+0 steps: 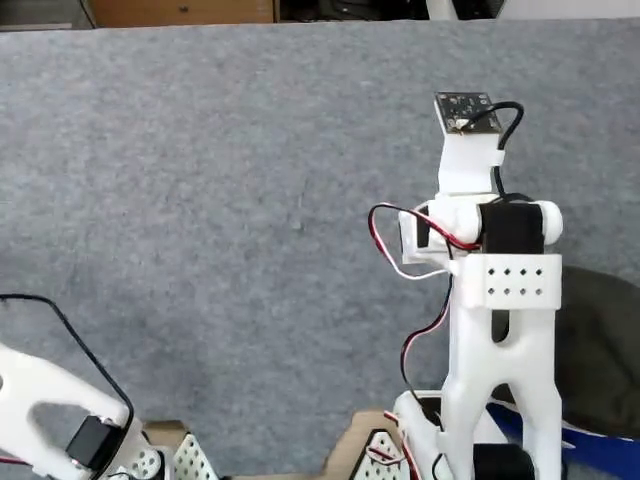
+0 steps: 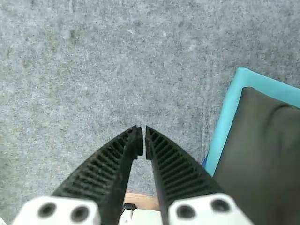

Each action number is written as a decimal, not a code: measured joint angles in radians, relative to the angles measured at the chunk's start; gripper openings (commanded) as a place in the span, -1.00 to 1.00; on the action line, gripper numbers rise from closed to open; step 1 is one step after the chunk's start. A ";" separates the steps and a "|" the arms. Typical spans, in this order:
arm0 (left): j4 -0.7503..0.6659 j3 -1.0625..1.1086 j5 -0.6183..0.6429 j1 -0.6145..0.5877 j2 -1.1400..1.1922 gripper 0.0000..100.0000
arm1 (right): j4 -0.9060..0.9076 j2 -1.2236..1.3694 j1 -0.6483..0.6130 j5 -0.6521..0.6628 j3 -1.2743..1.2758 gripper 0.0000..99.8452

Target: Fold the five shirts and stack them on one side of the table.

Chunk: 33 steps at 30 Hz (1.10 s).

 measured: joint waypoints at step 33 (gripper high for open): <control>0.450 0.207 0.075 0.730 -0.425 -0.96 | 0.071 0.000 0.141 0.241 0.000 -0.95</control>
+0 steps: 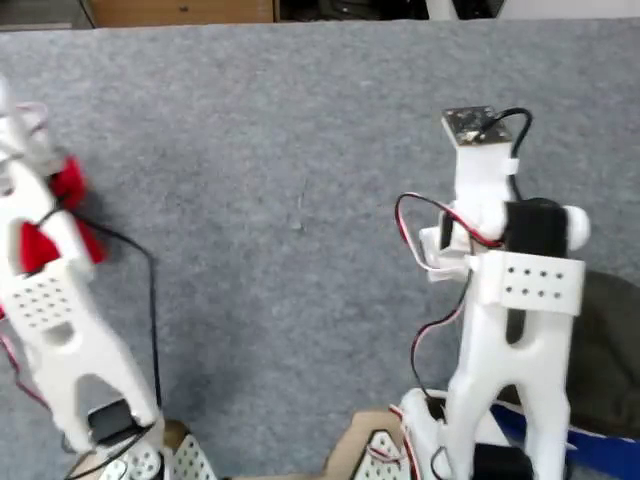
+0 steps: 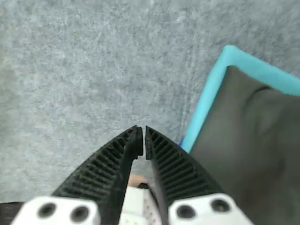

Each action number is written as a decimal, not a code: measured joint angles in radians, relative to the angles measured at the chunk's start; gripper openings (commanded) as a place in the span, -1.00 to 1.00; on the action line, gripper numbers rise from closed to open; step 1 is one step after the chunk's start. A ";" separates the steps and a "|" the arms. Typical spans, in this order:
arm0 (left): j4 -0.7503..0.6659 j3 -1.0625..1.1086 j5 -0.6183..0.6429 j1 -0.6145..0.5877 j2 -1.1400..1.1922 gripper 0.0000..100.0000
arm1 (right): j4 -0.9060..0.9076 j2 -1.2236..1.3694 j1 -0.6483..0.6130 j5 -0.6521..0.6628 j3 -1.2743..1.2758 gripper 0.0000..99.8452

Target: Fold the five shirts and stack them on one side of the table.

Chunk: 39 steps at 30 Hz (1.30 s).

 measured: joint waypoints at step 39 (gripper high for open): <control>-0.011 1.293 -0.161 -0.663 -1.511 -0.32 | -0.026 0.749 -0.766 -0.255 -0.724 -0.48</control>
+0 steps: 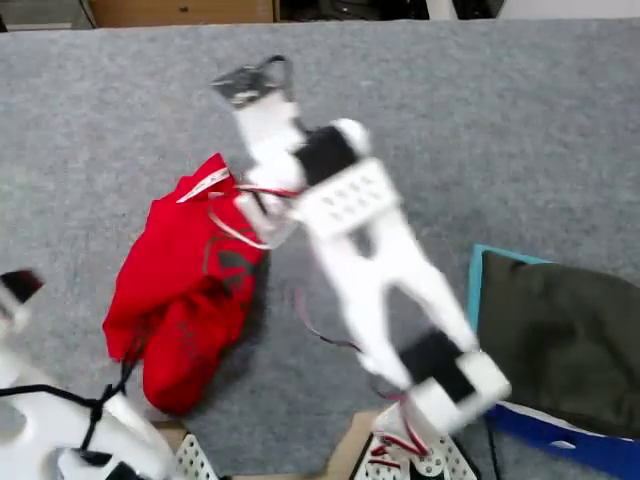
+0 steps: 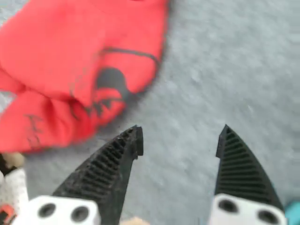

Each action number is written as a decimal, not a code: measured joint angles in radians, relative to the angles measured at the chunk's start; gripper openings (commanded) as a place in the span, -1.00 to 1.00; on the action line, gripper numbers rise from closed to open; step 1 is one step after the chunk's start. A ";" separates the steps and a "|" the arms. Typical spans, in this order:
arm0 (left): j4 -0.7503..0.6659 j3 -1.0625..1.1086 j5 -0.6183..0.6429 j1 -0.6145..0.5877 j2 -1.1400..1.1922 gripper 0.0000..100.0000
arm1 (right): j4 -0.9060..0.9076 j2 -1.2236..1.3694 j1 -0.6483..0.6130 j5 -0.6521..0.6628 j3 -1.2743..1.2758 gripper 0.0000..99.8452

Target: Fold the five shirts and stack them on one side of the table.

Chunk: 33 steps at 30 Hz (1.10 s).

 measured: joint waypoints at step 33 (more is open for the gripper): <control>-0.242 0.250 -0.003 -0.075 -0.002 -0.32 | 0.072 1.056 0.183 -0.012 -1.158 -0.99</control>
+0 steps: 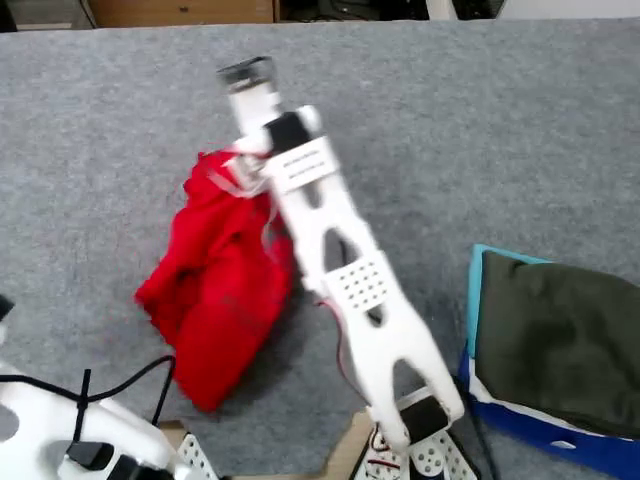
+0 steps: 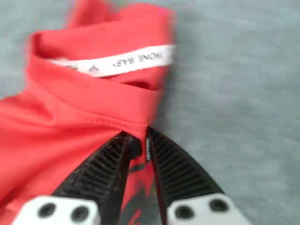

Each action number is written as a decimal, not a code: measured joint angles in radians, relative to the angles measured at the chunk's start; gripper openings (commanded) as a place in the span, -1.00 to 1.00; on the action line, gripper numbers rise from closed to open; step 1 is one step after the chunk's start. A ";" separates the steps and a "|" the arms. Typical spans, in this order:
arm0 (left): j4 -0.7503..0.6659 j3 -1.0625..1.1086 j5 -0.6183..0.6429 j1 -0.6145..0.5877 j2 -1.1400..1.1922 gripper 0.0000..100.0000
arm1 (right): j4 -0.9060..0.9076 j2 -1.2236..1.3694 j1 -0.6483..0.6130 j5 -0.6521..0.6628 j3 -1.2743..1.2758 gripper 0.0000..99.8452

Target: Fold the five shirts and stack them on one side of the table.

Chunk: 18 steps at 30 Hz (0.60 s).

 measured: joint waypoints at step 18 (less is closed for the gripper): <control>0.000 0.153 0.055 0.384 0.000 -0.36 | 0.000 0.006 0.582 0.203 0.000 -0.62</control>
